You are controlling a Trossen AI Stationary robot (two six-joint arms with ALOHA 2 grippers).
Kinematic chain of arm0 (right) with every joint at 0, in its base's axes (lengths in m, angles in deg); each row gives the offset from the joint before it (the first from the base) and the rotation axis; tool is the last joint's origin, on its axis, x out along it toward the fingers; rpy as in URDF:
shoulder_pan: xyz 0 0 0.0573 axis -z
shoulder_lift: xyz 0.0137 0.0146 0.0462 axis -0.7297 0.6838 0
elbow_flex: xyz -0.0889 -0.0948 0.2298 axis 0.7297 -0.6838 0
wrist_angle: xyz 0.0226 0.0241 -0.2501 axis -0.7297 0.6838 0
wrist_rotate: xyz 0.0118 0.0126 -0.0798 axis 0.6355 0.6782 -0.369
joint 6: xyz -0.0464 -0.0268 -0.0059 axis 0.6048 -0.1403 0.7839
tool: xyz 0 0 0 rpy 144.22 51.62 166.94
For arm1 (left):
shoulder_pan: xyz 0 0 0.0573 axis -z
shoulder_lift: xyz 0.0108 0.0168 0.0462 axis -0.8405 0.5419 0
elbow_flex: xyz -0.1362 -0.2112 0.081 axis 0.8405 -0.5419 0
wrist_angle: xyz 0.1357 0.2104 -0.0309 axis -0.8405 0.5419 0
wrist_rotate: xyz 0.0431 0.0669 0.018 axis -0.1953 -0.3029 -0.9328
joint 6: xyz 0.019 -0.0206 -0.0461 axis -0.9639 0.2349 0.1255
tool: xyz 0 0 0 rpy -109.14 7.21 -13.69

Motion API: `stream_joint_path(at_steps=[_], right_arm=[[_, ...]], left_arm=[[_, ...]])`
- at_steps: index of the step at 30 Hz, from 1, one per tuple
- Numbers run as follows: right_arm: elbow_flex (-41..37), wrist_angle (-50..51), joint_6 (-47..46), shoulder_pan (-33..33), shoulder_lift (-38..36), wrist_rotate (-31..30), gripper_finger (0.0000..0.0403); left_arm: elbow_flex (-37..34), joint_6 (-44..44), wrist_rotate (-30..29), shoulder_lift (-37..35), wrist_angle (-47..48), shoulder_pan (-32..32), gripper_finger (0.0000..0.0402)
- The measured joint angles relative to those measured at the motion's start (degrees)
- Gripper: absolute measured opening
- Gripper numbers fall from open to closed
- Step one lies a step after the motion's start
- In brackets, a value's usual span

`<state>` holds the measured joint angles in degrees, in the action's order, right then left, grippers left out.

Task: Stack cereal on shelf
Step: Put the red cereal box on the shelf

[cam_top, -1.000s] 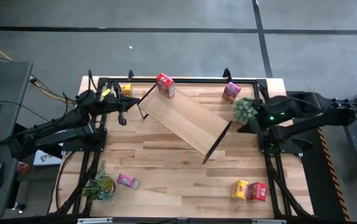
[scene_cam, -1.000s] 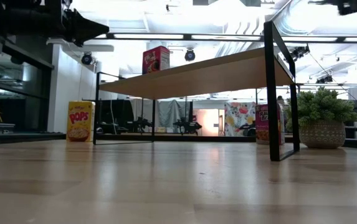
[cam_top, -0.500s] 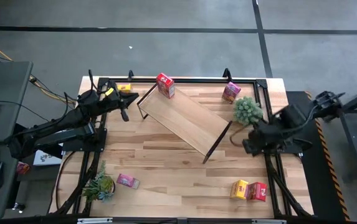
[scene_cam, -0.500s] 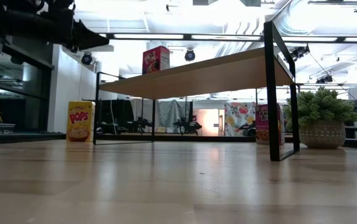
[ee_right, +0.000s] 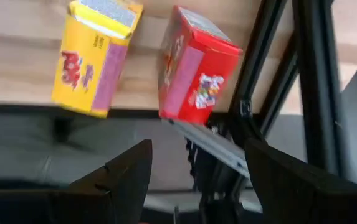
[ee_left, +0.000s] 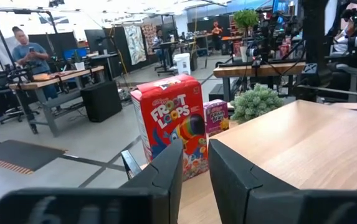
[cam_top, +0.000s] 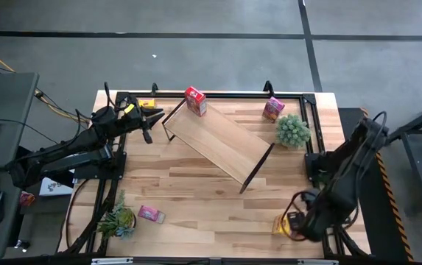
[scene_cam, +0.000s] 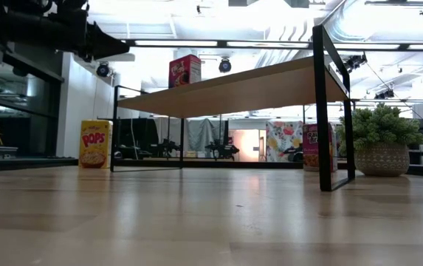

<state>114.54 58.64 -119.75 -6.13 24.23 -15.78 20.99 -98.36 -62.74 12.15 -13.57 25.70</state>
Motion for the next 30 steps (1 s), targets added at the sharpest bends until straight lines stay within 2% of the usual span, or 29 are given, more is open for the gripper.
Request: stream_joint_path(at_steps=[5, 14, 18, 25, 30], right_arm=[[-0.02, -0.71, -0.24, -0.98, 5.49, 0.12, 0.025], [-0.02, 2.99, -0.22, -1.18, 9.24, -2.66, 0.025], [-0.02, 3.75, -0.13, -1.02, 9.43, -3.36, 0.025], [-0.02, 8.26, -0.71, -1.02, 9.43, 0.93, 0.025], [-0.02, 7.54, -0.34, -0.79, 9.57, -1.68, 0.025]], left_arm=[[0.0, 1.51, 0.0, -0.02, -0.39, 0.0, 0.0055], [0.0, 2.05, 0.11, -0.02, -0.37, 0.02, 0.0004], [0.0, 2.01, 0.2, -0.02, -0.37, 0.02, 0.0002], [0.0, 1.97, 0.22, -0.02, -0.37, 0.02, 0.0001], [0.0, 2.01, 0.46, 0.0, 0.2, 0.0, 0.0001]])
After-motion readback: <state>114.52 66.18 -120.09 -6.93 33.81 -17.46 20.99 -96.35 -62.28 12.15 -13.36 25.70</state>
